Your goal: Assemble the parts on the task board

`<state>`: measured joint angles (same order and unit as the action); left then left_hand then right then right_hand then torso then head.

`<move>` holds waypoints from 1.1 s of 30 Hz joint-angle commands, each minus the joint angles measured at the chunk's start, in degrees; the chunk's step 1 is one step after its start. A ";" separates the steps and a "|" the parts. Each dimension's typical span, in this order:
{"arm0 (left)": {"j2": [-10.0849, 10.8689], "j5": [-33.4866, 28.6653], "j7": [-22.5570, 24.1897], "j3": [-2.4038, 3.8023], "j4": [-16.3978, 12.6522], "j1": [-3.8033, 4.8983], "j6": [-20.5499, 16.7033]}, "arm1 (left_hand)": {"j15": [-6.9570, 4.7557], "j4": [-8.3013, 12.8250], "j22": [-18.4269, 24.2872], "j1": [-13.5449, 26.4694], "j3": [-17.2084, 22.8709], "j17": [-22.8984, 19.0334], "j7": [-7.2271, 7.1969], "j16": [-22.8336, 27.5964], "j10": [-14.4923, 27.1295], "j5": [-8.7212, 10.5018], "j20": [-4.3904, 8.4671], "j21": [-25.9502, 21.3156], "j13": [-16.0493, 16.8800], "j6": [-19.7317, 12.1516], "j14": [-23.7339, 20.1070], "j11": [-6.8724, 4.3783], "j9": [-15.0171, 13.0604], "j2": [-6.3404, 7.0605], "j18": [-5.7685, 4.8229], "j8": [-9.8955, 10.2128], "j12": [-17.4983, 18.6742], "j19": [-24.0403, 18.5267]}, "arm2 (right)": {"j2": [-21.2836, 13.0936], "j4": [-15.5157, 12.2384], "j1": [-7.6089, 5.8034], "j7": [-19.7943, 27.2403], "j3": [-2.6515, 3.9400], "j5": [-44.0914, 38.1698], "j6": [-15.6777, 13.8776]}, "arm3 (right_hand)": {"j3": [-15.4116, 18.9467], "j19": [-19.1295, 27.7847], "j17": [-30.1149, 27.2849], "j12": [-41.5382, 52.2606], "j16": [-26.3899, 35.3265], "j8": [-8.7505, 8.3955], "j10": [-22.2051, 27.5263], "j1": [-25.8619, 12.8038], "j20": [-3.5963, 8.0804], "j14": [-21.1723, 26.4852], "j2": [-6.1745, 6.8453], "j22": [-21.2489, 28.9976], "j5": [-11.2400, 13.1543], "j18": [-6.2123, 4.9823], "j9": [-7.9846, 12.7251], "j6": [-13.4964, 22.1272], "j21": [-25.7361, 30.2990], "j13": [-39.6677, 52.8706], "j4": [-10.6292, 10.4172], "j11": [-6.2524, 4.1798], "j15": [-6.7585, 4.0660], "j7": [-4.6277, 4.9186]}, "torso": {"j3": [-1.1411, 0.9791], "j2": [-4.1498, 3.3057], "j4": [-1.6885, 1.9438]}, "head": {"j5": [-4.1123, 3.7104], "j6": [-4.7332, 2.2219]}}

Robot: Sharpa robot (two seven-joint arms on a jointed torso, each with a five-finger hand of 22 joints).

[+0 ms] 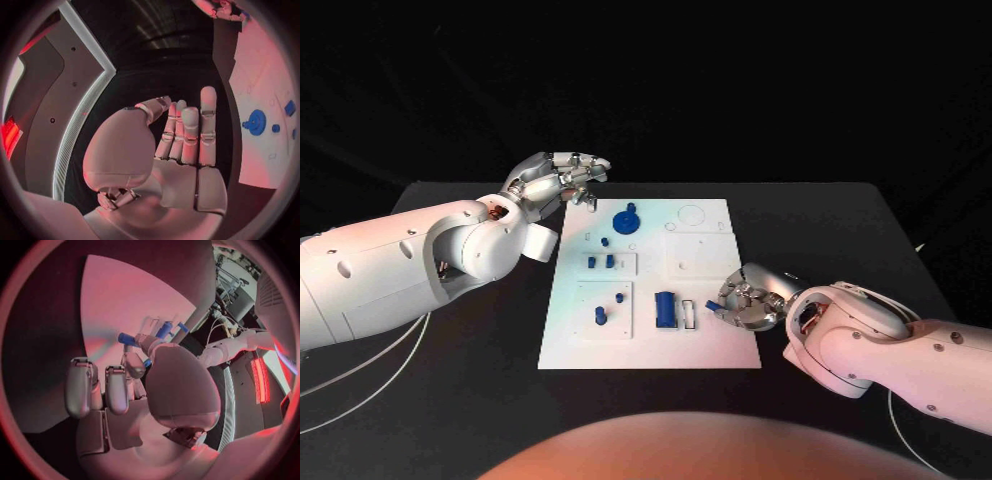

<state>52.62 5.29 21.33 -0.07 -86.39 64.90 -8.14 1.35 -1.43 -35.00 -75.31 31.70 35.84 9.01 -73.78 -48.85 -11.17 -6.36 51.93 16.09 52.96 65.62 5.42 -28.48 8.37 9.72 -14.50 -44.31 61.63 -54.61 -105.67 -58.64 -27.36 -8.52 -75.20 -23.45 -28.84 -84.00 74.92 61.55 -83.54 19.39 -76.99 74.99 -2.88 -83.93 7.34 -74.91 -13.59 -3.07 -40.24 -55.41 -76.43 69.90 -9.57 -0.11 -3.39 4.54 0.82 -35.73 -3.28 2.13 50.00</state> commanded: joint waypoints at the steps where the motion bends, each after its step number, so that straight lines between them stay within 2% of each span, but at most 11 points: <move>1: -0.11 0.14 0.28 0.04 -0.17 0.01 0.86 | -0.03 -0.26 -0.09 0.59 -0.03 0.09 0.05 -0.34 0.46 -0.22 -0.31 -0.39 -0.07 -0.50 -0.30 -0.14 -0.09 -0.10 0.85 0.15 0.12 -0.02 | 0.75 -0.37 -0.10 2.10 -0.01 9.79 -3.86 | -1.66 -0.81 0.91 0.32 -0.03 1.58 -0.47 -0.76 0.52 -3.34 0.08 -10.63 -0.21 0.18 -2.12 0.16 -0.09 0.08 1.32 -0.04 -0.50 -0.31 | -0.03 -0.03 -0.03 | 0.07 0.00; 6: -0.15 0.14 0.29 0.04 -0.19 0.01 0.89 | -0.03 -0.26 -0.09 0.59 -0.03 0.09 0.05 -0.34 0.46 -0.22 -0.31 -0.39 -0.07 -0.50 -0.30 -0.14 -0.09 -0.10 0.85 0.15 0.12 -0.02 | 1.79 -0.33 -0.17 2.67 -0.01 12.17 -3.79 | -1.72 -0.83 0.99 0.35 -0.07 1.63 -0.50 -1.16 0.52 -3.36 0.18 -10.65 -0.22 0.20 -2.21 0.22 -0.13 0.10 1.29 -0.03 -0.48 -0.29 | 0.03 0.00 -0.07 | 0.01 0.00; 11: -0.18 0.14 0.29 0.04 -0.27 0.01 0.93 | -0.03 -0.26 -0.09 0.59 -0.03 0.09 0.05 -0.34 0.46 -0.22 -0.31 -0.39 -0.07 -0.50 -0.30 -0.14 -0.09 -0.10 0.85 0.15 0.12 -0.02 | 3.10 0.50 0.11 3.04 -0.02 13.39 -2.51 | -1.85 -0.84 1.00 0.46 -0.07 1.80 -0.60 -2.43 0.50 -3.37 0.28 -10.68 -0.03 0.19 -2.44 0.29 -0.09 0.19 1.06 -0.01 -0.46 -0.28 | 0.01 -0.04 -0.11 | 0.01 0.00; 16: -0.20 0.14 0.28 0.04 -0.29 0.01 0.96 | -0.03 -0.26 -0.09 0.59 -0.03 0.09 0.05 -0.34 0.46 -0.22 -0.31 -0.39 -0.07 -0.50 -0.30 -0.14 -0.09 -0.10 0.85 0.15 0.12 -0.02 | 4.29 1.62 0.74 3.34 -0.03 12.35 -0.27 | -1.86 -0.90 1.15 0.87 -0.14 2.01 -0.91 -4.77 0.49 -3.41 0.12 -10.76 0.09 0.21 -2.70 0.18 -0.15 0.50 0.12 -0.02 -0.46 -0.30 | -0.05 0.01 -0.04 | 0.02 0.00; 20: -0.20 0.14 0.28 0.04 -0.30 0.01 0.96 | -0.03 -0.26 -0.09 0.59 -0.03 0.09 0.05 -0.34 0.46 -0.22 -0.31 -0.39 -0.07 -0.50 -0.30 -0.14 -0.09 -0.10 0.85 0.15 0.12 -0.02 | 4.92 2.58 1.11 3.37 -0.04 11.52 0.55 | -1.18 -1.04 1.39 1.60 -0.25 2.31 -1.39 -7.13 0.54 -3.46 0.18 -10.92 -1.13 0.27 -2.94 -0.26 -0.42 1.03 -0.96 -0.11 -0.53 -0.42 | -0.05 -0.02 0.00 | 0.21 0.00; 24: -0.22 0.14 0.28 0.04 -0.29 0.01 0.96 | -0.03 -0.26 -0.09 0.59 -0.03 0.09 0.05 -0.34 0.46 -0.22 -0.31 -0.39 -0.07 -0.50 -0.30 -0.14 -0.09 -0.10 0.85 0.15 0.12 -0.02 | 5.47 3.29 1.31 3.39 -0.04 10.32 0.82 | -0.32 -1.15 1.66 3.16 -0.37 2.76 -2.31 -9.46 0.66 -3.52 -0.19 -11.05 -0.50 0.31 -3.18 -1.02 -0.59 2.14 -2.33 -0.33 -0.70 -0.69 | -0.06 -0.02 -0.07 | 0.14 0.00; 33: -0.23 0.14 0.25 0.04 -0.33 0.01 0.94 | -0.03 -0.26 -0.09 0.59 -0.03 0.09 0.05 -0.34 0.46 -0.22 -0.31 -0.39 -0.07 -0.50 -0.30 -0.14 -0.09 -0.10 0.85 0.15 0.12 -0.02 | 6.05 3.95 1.39 3.39 -0.04 8.92 0.38 | 0.10 -1.23 1.84 4.37 -0.46 3.11 -2.99 -10.81 0.79 -3.56 -0.62 -11.14 0.01 0.34 -3.35 -1.52 -0.71 3.02 -3.20 -0.51 -0.85 -0.90 | -0.05 -0.08 -0.08 | 0.24 0.00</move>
<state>52.48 5.30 21.29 -0.07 -86.55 64.90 -8.11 1.35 -1.43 -34.99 -75.31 31.69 35.87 9.00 -73.78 -48.85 -11.17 -6.36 51.93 16.09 52.96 65.62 5.42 -28.51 8.36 9.72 -14.50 -44.31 61.63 -48.67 -101.75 -57.32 -24.50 -8.56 -64.68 -23.78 -28.71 -84.00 74.91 65.69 -83.77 22.18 -79.64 64.81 -2.46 -83.93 6.80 -74.93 -13.94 -3.07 -43.59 -56.52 -76.87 72.88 -12.51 -0.52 -3.81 3.47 0.77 -35.77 -3.37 2.33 50.01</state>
